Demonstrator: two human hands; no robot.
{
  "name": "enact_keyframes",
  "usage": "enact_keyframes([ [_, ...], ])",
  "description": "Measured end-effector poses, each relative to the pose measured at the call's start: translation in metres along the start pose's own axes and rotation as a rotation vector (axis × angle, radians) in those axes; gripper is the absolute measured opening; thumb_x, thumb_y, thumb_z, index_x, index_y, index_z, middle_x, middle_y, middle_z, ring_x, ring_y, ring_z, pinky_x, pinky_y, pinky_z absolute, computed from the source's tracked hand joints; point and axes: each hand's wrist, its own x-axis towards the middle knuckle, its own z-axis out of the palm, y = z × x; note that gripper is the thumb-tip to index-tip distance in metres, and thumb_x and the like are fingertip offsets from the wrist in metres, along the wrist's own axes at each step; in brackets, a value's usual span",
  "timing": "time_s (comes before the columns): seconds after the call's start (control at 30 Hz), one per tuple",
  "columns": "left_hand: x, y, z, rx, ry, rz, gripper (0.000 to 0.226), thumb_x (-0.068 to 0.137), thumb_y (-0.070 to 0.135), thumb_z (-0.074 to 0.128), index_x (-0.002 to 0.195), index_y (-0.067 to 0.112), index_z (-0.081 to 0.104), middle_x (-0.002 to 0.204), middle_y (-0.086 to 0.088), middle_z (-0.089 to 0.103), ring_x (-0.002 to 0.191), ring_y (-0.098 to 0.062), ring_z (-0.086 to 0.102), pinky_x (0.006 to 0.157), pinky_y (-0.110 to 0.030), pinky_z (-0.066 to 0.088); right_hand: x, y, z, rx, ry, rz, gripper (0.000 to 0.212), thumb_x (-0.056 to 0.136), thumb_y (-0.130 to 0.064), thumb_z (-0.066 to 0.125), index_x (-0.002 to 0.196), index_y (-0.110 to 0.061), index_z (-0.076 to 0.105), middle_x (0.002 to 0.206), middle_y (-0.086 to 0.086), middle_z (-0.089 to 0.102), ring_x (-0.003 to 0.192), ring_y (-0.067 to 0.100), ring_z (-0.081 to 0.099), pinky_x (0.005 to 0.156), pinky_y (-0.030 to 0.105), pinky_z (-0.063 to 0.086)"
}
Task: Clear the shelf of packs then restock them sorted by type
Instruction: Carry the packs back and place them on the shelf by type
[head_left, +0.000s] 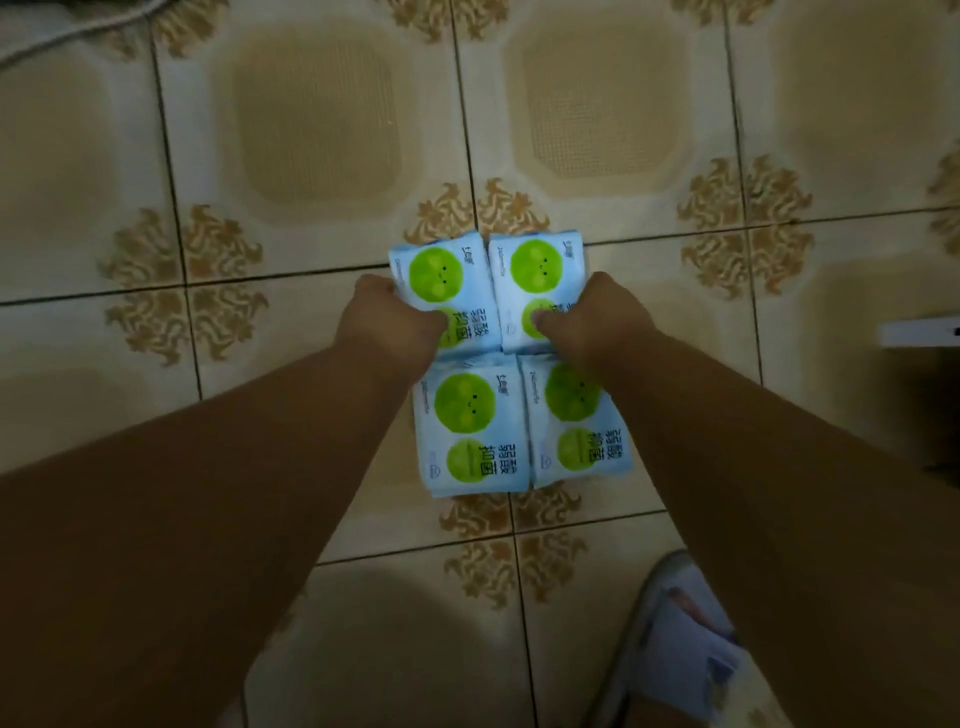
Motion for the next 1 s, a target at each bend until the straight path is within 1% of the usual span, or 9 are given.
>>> enact_keyframes([
  [0.07, 0.007, -0.002, 0.001, 0.027, 0.008, -0.030, 0.056, 0.081, 0.025, 0.076, 0.128, 0.004, 0.054, 0.123, -0.010, 0.062, 0.113, -0.029, 0.061, 0.086, -0.027, 0.047, 0.007, -0.002, 0.000, 0.030, 0.019, 0.005, 0.037, 0.082, -0.041, 0.072, 0.089, -0.010, 0.052, 0.089, 0.006, 0.054, 0.091, 0.030, 0.057, 0.075, 0.036, 0.047],
  [0.13, 0.002, -0.001, -0.007, 0.030, -0.024, -0.016, 0.037, 0.081, 0.022, 0.075, 0.111, 0.002, 0.069, 0.109, -0.015, 0.070, 0.101, -0.032, 0.068, 0.090, -0.038, 0.055, -0.001, -0.003, -0.006, 0.081, 0.064, -0.017, 0.032, 0.079, -0.037, 0.072, 0.076, -0.011, 0.053, 0.077, 0.005, 0.054, 0.083, 0.031, 0.060, 0.068, 0.033, 0.044],
  [0.3, -0.083, 0.055, -0.062, -0.020, 0.032, 0.089, 0.019, 0.085, 0.017, 0.070, 0.100, 0.006, 0.075, 0.095, -0.015, 0.073, 0.091, -0.030, 0.070, 0.085, -0.041, 0.057, -0.095, -0.004, -0.069, 0.435, 0.105, -0.050, 0.035, 0.078, -0.036, 0.071, 0.099, -0.009, 0.068, 0.089, 0.010, 0.069, 0.081, 0.028, 0.068, 0.067, 0.033, 0.053],
  [0.37, -0.140, 0.096, -0.098, -0.174, 0.026, 0.089, 0.009, 0.087, 0.011, 0.067, 0.091, 0.017, 0.072, 0.087, -0.008, 0.071, 0.083, -0.026, 0.070, 0.076, -0.033, 0.060, -0.156, -0.010, -0.121, 0.621, 0.158, -0.066, 0.024, 0.079, -0.032, 0.074, 0.095, -0.014, 0.068, 0.086, 0.005, 0.070, 0.079, 0.022, 0.069, 0.071, 0.044, 0.059],
  [0.43, -0.204, 0.145, -0.138, -0.318, -0.027, 0.074, 0.012, 0.087, 0.006, 0.064, 0.086, 0.018, 0.066, 0.092, -0.010, 0.070, 0.084, -0.027, 0.070, 0.078, -0.039, 0.060, -0.226, -0.021, -0.189, 0.726, 0.230, -0.082, 0.012, 0.082, -0.027, 0.075, 0.085, -0.022, 0.065, 0.079, -0.004, 0.068, 0.072, 0.013, 0.067, 0.071, 0.043, 0.060],
  [0.5, -0.272, 0.191, -0.177, -0.417, -0.085, 0.079, 0.010, 0.091, 0.005, 0.061, 0.093, 0.014, 0.063, 0.106, -0.015, 0.069, 0.092, -0.032, 0.070, 0.083, -0.049, 0.057, -0.298, -0.031, -0.258, 0.810, 0.250, -0.126, 0.011, 0.083, -0.026, 0.073, 0.089, -0.021, 0.066, 0.081, -0.004, 0.070, 0.073, 0.011, 0.068, 0.072, 0.041, 0.060],
  [0.67, -0.445, 0.310, -0.245, -0.619, -0.271, 0.195, 0.026, 0.094, -0.004, 0.051, 0.114, 0.009, 0.062, 0.105, -0.009, 0.072, 0.090, -0.026, 0.072, 0.079, -0.043, 0.058, -0.461, -0.045, -0.427, 0.846, 0.300, -0.254, 0.017, 0.084, -0.030, 0.070, 0.094, -0.017, 0.065, 0.089, -0.003, 0.072, 0.080, 0.012, 0.069, 0.073, 0.034, 0.057],
  [0.87, -0.575, 0.394, -0.288, -0.752, -0.457, 0.405, 0.076, 0.083, -0.016, 0.050, 0.139, 0.035, 0.041, 0.116, 0.006, 0.068, 0.087, -0.019, 0.073, 0.066, -0.043, 0.060, -0.580, -0.042, -0.541, 0.915, 0.493, -0.363, 0.020, 0.081, -0.022, 0.075, 0.094, -0.024, 0.060, 0.095, 0.002, 0.072, 0.087, 0.020, 0.071, 0.080, 0.048, 0.058],
  [1.0, -0.617, 0.437, -0.305, -0.761, -0.623, 0.456, 0.035, 0.091, -0.003, 0.050, 0.112, 0.025, 0.051, 0.103, -0.002, 0.071, 0.084, -0.025, 0.071, 0.067, -0.042, 0.059, -0.653, -0.042, -0.577, 1.081, 0.657, -0.375, 0.047, 0.069, -0.018, 0.082, 0.106, -0.020, 0.054, 0.102, 0.005, 0.071, 0.088, 0.020, 0.072, 0.073, 0.040, 0.060],
])
